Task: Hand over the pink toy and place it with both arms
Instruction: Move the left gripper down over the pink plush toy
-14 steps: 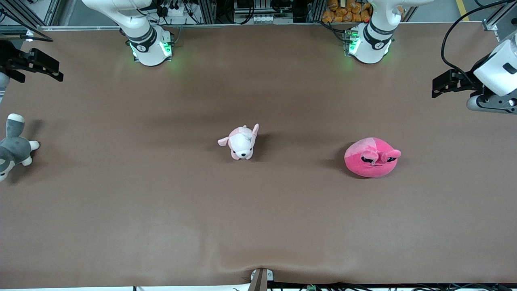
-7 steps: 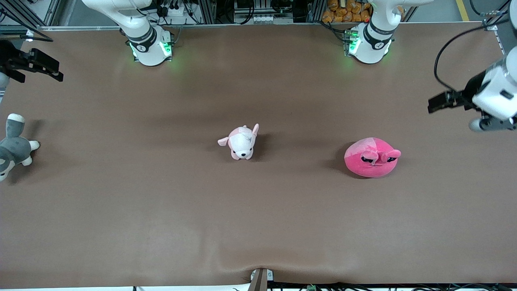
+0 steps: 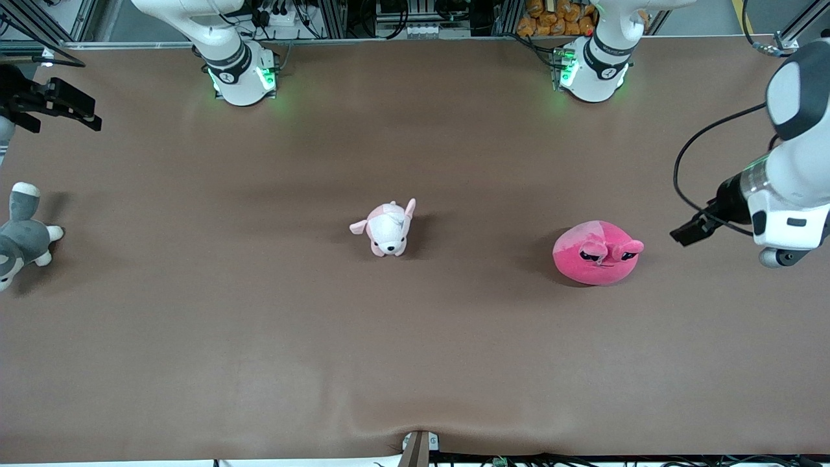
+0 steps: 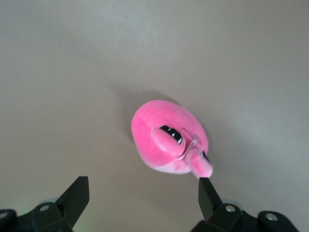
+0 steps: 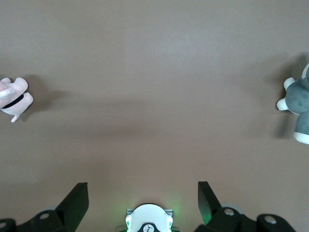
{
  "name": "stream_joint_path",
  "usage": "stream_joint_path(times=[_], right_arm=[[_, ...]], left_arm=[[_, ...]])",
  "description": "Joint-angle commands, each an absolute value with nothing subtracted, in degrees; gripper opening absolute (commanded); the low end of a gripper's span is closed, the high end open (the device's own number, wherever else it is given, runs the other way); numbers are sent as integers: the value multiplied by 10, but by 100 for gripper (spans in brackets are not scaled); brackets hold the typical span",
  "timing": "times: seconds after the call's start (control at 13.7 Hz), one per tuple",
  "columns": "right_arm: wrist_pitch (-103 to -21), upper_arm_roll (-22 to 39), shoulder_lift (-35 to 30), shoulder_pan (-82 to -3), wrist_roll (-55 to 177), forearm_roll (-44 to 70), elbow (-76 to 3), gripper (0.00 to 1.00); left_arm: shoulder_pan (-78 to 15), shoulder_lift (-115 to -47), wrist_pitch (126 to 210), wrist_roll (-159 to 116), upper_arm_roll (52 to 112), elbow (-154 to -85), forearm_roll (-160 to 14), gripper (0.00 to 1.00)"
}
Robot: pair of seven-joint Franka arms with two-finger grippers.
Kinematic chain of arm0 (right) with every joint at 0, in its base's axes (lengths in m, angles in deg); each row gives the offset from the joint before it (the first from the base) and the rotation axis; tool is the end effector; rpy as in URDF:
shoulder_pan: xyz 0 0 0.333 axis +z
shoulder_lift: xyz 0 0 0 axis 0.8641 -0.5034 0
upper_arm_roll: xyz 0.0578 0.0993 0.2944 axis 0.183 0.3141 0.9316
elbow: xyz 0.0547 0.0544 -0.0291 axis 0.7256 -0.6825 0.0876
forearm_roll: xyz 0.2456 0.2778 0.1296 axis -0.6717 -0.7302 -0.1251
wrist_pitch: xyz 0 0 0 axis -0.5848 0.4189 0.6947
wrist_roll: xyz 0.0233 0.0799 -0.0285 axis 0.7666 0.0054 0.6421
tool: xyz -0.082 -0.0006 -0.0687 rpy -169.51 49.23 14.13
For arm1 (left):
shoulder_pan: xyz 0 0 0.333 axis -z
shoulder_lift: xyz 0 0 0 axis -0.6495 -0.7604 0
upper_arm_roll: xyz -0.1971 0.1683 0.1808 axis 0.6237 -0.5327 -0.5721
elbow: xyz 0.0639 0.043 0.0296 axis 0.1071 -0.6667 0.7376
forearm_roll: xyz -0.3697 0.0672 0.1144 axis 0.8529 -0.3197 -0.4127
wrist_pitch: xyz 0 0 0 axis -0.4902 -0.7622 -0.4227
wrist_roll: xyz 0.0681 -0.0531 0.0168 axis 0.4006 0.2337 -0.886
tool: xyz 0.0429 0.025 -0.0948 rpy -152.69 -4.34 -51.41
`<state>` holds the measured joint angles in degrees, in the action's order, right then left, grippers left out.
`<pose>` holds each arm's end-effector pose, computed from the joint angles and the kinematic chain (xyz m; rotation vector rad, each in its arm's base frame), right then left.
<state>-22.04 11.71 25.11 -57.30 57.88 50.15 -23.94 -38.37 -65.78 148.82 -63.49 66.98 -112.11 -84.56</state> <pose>0.5050 0.0000 0.6709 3.1287 0.0532 -0.1905 0.6099 -0.0470 0.5119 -2.8561 -1.1268 0.0800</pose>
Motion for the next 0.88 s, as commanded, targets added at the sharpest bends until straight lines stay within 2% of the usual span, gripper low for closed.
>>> stream_joint_path(times=[0.0,0.51,0.8], right_arm=[[-213,121,245,-580,583,499,-227,100],[-213,121,245,-580,583,499,-228,100],[-213,120,245,-581,583,499,-227,100]], left_arm=[[-388,-634,1546,-745,673,-1187,-836,100],[-399,-628,1711,-1002,672,-1305,-815,100],[-399,-631,1733,-1022,677,-1350,-815,100]])
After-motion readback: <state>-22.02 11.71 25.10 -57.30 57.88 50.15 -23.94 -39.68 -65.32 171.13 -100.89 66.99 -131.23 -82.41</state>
